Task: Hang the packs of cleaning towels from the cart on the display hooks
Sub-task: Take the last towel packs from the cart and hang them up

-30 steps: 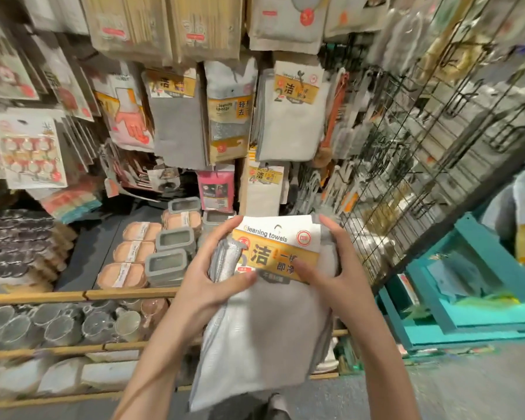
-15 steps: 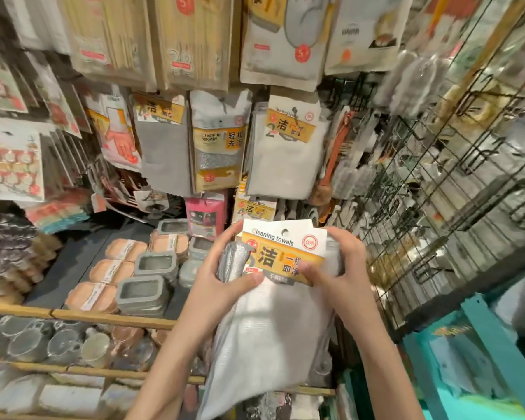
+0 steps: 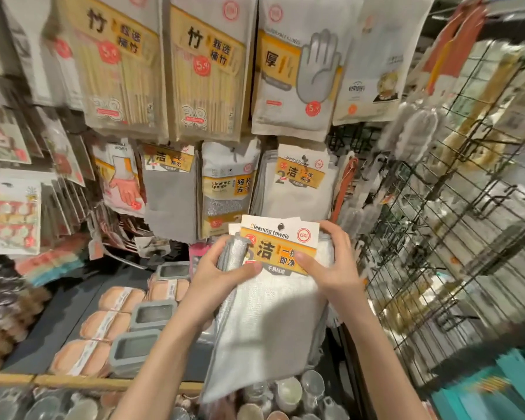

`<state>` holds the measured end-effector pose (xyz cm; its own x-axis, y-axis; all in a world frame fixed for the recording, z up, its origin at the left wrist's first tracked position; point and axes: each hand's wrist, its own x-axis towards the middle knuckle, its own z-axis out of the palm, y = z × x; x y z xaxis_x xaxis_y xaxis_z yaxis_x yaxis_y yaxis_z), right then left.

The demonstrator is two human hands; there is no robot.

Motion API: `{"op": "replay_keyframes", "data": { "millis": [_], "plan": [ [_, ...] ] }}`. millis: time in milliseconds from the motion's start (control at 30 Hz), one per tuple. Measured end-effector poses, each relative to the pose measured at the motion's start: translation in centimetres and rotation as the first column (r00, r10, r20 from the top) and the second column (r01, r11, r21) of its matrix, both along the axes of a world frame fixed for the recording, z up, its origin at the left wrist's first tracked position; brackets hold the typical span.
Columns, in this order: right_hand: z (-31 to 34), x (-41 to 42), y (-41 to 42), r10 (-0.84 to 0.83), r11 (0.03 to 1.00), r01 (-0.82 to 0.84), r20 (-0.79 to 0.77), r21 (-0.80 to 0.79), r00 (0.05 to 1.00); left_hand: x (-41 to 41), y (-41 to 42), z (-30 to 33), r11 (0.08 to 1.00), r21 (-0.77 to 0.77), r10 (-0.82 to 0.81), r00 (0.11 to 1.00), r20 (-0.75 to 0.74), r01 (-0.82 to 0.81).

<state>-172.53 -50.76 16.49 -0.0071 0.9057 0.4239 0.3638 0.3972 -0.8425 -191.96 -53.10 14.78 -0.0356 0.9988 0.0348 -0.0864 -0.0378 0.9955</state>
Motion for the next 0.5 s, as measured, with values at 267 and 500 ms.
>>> {"op": "replay_keyframes", "data": {
  "millis": [267, 500],
  "plan": [
    [1.7, -1.2, 4.4, -0.074, 0.997, 0.075, 0.251, 0.007, 0.965, -1.1, 4.2, 0.3, 0.999, -0.035, 0.018, 0.995, 0.096, -0.014],
    [2.0, -1.9, 5.8, 0.051, 0.994, -0.055, -0.040, -0.090, 0.998, -1.1, 7.0, 1.1, 0.999, -0.034, 0.041, 0.990, 0.136, -0.037]
  ]
}}
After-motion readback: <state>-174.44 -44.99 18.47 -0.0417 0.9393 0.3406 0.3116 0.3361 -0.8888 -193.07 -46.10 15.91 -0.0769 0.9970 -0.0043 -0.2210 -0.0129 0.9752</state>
